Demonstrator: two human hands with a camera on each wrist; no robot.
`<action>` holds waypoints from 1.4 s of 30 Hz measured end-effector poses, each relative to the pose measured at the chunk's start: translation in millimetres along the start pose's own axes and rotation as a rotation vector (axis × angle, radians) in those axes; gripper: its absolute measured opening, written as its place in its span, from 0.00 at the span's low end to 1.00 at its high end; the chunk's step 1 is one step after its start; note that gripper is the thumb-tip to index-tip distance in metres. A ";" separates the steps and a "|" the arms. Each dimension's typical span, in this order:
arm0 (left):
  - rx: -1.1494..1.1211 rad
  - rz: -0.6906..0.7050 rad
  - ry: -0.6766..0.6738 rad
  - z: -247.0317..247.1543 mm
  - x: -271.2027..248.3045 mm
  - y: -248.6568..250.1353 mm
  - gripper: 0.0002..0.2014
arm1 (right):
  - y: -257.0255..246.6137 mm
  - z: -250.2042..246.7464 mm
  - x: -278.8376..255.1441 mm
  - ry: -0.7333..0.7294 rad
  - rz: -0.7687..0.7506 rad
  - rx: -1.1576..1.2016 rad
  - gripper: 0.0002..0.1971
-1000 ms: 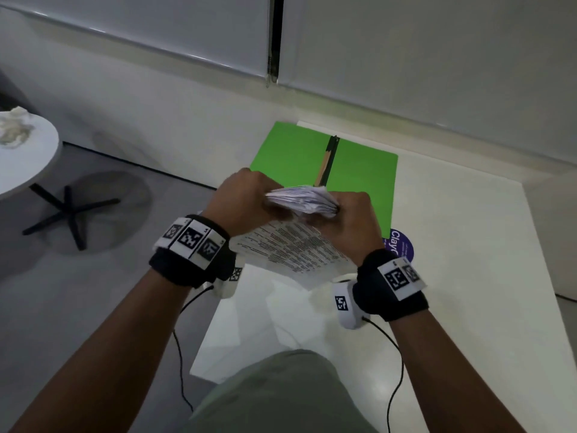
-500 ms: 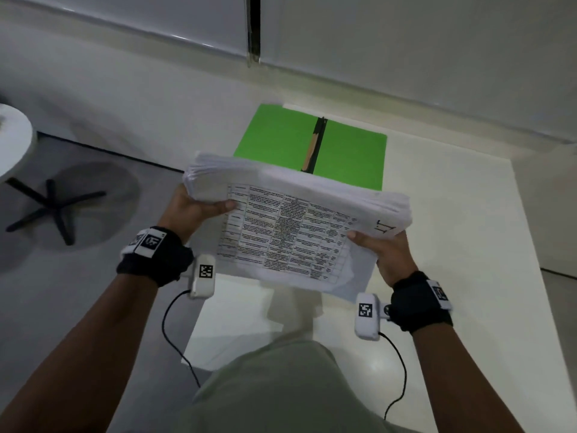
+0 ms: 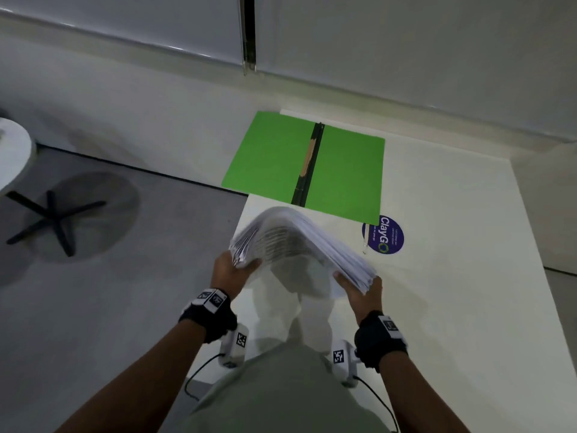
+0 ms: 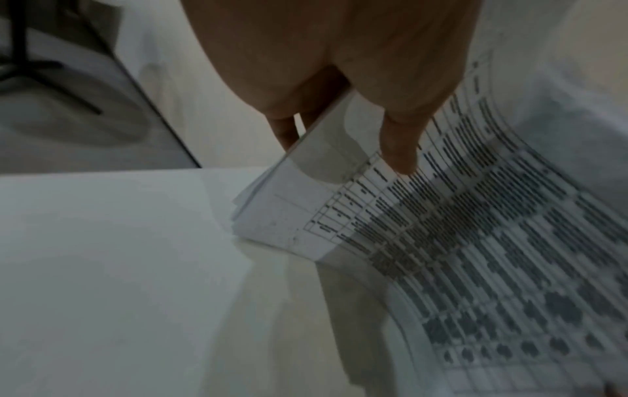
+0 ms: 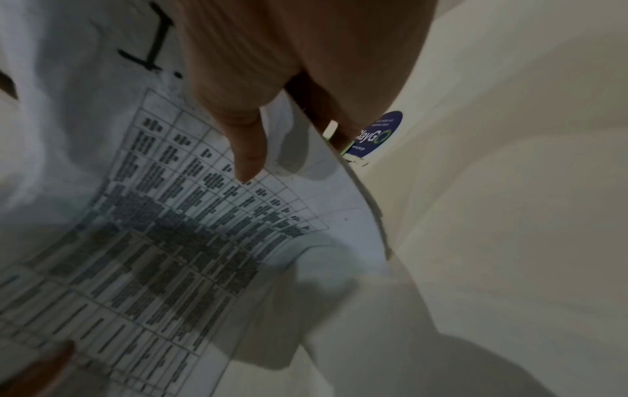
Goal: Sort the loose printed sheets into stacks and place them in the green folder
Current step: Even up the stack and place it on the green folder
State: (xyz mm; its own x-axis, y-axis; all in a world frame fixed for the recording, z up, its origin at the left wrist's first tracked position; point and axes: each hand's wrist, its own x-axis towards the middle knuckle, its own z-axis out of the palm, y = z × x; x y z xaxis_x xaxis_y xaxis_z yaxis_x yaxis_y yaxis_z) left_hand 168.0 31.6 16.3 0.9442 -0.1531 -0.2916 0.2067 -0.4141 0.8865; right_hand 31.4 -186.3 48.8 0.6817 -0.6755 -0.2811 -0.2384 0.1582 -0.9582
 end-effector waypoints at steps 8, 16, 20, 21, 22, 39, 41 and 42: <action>-0.018 0.004 0.055 -4.7 15.8 7.5 0.06 | 3.1 -27.5 23.9 -0.002 -0.042 -0.245 0.13; 0.571 0.472 -0.274 -43.5 34.7 140.4 0.14 | -63.9 -73.4 58.4 -0.106 -0.126 -0.527 0.54; 0.864 0.712 -0.420 -24.6 24.8 197.4 0.11 | -102.0 -49.0 61.5 -0.295 -0.334 -0.912 0.63; 0.918 0.751 -0.438 -17.5 22.0 208.0 0.08 | -108.3 -37.9 58.0 -0.391 -0.312 -0.863 0.58; 0.954 0.789 -0.452 -11.1 17.9 219.7 0.06 | -109.7 -29.6 55.4 -0.460 -0.274 -0.766 0.48; -0.134 -0.006 -0.540 44.1 8.6 125.6 0.45 | -106.3 -50.6 77.1 -0.251 -0.100 0.180 0.20; -0.213 -0.051 -0.378 61.0 17.3 119.6 0.42 | -109.7 -47.2 92.8 -0.331 -0.053 0.150 0.24; -0.222 -0.052 -0.335 66.7 25.4 117.4 0.42 | -109.1 -47.3 102.1 -0.367 -0.016 0.137 0.28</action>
State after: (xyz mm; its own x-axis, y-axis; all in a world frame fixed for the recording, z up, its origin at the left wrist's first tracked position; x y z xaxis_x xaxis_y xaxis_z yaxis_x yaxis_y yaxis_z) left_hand 199.2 -80.7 89.1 0.8027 -0.4366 -0.4062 0.3365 -0.2308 0.9130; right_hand 94.2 -306.6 127.1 0.8927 -0.3797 -0.2429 -0.1485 0.2611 -0.9538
